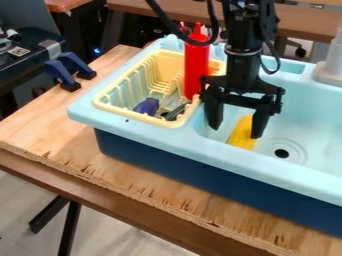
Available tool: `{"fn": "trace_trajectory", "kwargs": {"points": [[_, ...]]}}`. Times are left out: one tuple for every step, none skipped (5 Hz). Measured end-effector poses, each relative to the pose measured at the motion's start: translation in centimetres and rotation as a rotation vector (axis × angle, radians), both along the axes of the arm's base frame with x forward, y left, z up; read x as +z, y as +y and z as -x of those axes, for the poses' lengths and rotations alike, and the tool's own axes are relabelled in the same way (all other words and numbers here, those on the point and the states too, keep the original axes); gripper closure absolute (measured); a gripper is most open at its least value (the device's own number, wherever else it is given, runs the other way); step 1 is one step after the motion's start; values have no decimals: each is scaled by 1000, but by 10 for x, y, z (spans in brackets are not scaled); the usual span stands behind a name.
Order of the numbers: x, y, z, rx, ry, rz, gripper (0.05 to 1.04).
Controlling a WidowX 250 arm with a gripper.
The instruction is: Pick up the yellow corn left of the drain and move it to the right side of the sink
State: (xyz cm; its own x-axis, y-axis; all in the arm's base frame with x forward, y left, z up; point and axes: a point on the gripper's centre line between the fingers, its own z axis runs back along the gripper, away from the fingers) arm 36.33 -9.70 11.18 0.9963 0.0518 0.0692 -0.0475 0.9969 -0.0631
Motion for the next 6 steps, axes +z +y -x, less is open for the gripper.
{"fn": "trace_trajectory", "kwargs": {"points": [[-4, -11, -4, -29, 31, -42, 81], [-19, -12, 6, -47, 126, -136, 81], [-15, -7, 11, -40, 174, -264, 116], [-14, -6, 12, -17, 176, -274, 370], [-5, -5, 12, -4, 156, -255, 417], [36, -12, 10, -6, 57, -201, 417]]}}
